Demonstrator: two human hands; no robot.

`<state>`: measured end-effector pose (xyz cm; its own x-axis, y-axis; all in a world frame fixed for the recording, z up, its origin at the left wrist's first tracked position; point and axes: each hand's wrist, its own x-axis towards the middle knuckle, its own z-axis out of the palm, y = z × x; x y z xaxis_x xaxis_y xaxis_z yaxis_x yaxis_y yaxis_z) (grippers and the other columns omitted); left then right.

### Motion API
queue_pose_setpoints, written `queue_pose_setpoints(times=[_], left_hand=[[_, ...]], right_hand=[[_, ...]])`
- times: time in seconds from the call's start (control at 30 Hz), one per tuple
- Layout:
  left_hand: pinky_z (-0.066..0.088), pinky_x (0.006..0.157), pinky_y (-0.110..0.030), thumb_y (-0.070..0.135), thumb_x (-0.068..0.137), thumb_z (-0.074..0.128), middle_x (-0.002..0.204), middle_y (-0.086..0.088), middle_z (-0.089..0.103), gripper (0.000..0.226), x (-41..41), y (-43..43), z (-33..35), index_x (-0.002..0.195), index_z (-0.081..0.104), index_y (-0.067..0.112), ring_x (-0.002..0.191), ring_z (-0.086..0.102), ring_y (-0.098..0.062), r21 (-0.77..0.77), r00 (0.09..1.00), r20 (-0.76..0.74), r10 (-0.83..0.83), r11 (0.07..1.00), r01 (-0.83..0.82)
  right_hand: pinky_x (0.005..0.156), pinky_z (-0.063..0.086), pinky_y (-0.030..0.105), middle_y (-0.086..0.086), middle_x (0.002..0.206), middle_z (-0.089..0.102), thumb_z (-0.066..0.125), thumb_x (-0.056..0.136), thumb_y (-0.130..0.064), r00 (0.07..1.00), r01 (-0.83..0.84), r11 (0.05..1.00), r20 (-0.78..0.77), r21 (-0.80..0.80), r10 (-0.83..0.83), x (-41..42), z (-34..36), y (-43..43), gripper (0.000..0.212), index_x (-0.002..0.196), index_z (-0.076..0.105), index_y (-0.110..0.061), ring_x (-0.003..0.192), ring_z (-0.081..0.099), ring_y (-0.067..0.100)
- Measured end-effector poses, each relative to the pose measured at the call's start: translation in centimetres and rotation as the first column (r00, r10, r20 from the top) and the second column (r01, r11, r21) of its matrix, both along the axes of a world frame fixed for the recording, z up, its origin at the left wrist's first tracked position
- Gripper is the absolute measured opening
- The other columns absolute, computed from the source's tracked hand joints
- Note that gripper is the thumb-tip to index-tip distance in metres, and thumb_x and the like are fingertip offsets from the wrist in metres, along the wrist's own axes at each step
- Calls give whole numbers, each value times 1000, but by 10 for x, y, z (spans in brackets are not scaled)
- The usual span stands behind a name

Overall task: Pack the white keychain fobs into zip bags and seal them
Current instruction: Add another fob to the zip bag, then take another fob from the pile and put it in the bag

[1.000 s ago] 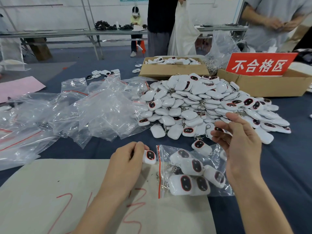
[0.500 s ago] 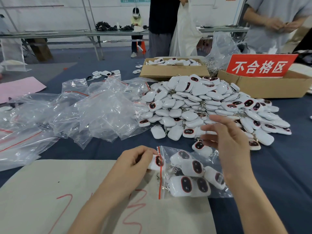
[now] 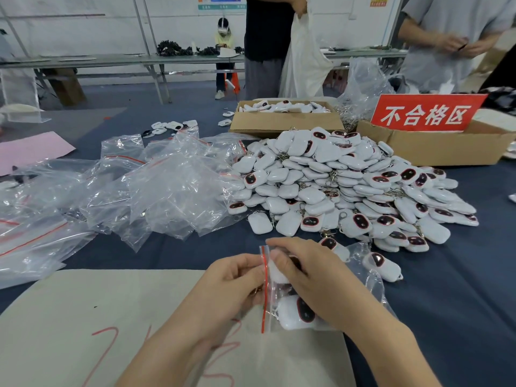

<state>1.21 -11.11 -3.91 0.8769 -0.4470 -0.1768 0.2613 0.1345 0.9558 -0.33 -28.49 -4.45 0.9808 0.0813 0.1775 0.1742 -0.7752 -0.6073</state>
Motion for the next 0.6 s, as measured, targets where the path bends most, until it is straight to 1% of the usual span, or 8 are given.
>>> queue_pose_setpoints(times=[0.03,0.1,0.17,0.23,0.33,0.43,0.5,0.6], left_hand=[[55,69,-28,6,91,66,95,-23,74,15,0,0,-1,100,78,4,78,69,-24,20,998,35,-44,999,43],[45,67,-33,5,98,60,85,-21,70,19,1,1,-7,98,78,12,73,58,-26,163,982,139,-130,981,107],[34,57,-30,10,96,57,67,-6,61,23,2,-1,-11,88,76,19,60,46,-20,285,958,226,-178,952,110],[30,52,-27,17,89,60,62,0,55,16,0,-4,-12,82,74,19,56,41,-17,301,952,263,-157,951,74],[35,52,-28,28,88,59,61,-6,53,15,-1,-10,-16,81,68,18,57,39,-15,391,924,372,-89,918,-69],[40,56,-41,29,94,58,70,-12,59,21,-2,-17,-23,79,61,14,58,38,-11,508,871,487,-66,832,-221],[45,60,-48,31,94,58,73,-14,62,24,-3,-19,-20,79,61,12,60,39,-12,533,874,482,-65,813,-233],[52,68,-51,37,94,57,78,-17,66,30,0,-14,-15,82,64,10,65,47,-14,489,894,442,-70,854,-175]], right_hand=[[94,38,19,-22,121,63,40,102,-46,1000,-1,1000,7,3,1,0,0,0,34,131,56,-40,112,51,-1],[94,39,19,-22,119,64,39,103,-45,999,-2,1000,37,0,2,0,2,0,33,129,58,-39,110,52,-1],[95,40,21,-22,117,65,37,102,-44,998,4,1000,61,-22,-2,-1,3,2,34,127,60,-38,108,54,0],[97,41,23,-21,117,65,36,103,-43,997,4,999,74,-38,-2,-1,4,3,35,126,60,-37,108,55,1],[98,42,28,-18,116,67,38,104,-40,995,3,999,98,-52,2,-1,3,6,32,125,62,-34,108,58,5],[99,42,30,-16,118,68,41,105,-35,994,12,997,109,-75,-4,-2,3,8,31,126,63,-32,110,59,9],[100,42,28,-17,119,68,42,105,-35,995,8,998,102,-69,-1,-3,4,9,31,127,63,-32,111,59,7],[101,41,24,-20,121,66,41,104,-38,996,18,1000,91,-23,-16,-3,7,8,32,129,61,-35,113,56,1]])
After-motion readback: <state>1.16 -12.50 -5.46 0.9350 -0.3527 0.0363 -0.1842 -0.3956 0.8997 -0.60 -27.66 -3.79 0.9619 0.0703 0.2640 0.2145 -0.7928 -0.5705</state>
